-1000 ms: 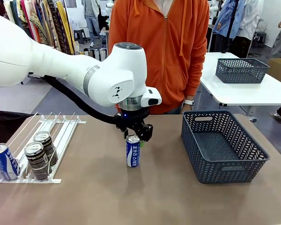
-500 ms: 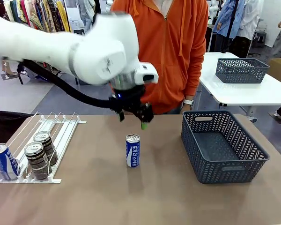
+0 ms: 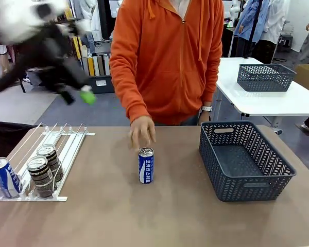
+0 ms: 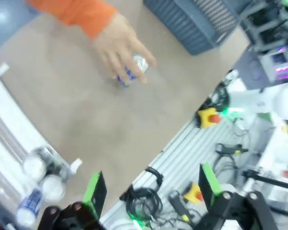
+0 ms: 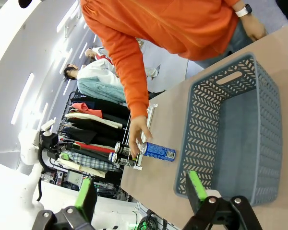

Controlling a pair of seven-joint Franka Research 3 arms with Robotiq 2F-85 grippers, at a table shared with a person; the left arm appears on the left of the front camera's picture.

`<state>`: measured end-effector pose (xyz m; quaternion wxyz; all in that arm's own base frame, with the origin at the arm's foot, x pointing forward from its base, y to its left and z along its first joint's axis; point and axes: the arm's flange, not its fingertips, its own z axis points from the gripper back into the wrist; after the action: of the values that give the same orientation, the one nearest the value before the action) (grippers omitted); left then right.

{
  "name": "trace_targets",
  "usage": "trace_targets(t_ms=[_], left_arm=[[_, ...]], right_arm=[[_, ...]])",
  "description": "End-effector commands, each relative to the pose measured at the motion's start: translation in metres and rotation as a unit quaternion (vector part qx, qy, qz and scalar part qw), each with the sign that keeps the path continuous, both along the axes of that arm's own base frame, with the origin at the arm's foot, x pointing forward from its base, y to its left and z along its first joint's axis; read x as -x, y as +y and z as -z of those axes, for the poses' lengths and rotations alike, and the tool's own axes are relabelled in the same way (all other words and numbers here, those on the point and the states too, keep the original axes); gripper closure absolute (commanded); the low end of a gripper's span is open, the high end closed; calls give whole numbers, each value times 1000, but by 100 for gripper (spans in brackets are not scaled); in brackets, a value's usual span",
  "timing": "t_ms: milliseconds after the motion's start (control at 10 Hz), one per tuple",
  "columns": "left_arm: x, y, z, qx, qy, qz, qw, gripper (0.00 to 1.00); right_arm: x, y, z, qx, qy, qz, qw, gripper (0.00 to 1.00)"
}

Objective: Retrieve and store the cans from the dispenser.
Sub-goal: Pick up one can from the Automatic Can Dispenser and place it in the middle of the table.

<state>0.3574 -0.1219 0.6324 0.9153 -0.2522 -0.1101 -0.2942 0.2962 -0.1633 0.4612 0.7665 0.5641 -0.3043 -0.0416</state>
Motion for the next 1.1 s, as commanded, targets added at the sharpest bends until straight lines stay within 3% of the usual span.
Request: trace_targets(t_ms=[0,100,300,500,700,800,1000], left_arm=[[11,105,23,121,29,-25,992,0],[23,161,41,194,30,-59,979,0],[58,254,102,331,33,-130,934,0],[77,295,147,393,40,-158,905,0],[73,295,161,347,79,-183,917,0],[93,308,158,382,47,-173,907,0],[93,308,158,382,47,-173,907,0]], right_arm=[[-3,2,-3,-10,-13,5,1000,0],[-3,2,-3,-10,-13,5,1000,0],[-3,2,-3,-10,-13,5,1000,0],[-3,2,-3,-10,-13,5,1000,0],[-3,2,-3,-10,-13,5,1000,0],[-3,2,-3,-10,-13,5,1000,0],[-3,2,-3,-10,-13,5,1000,0]])
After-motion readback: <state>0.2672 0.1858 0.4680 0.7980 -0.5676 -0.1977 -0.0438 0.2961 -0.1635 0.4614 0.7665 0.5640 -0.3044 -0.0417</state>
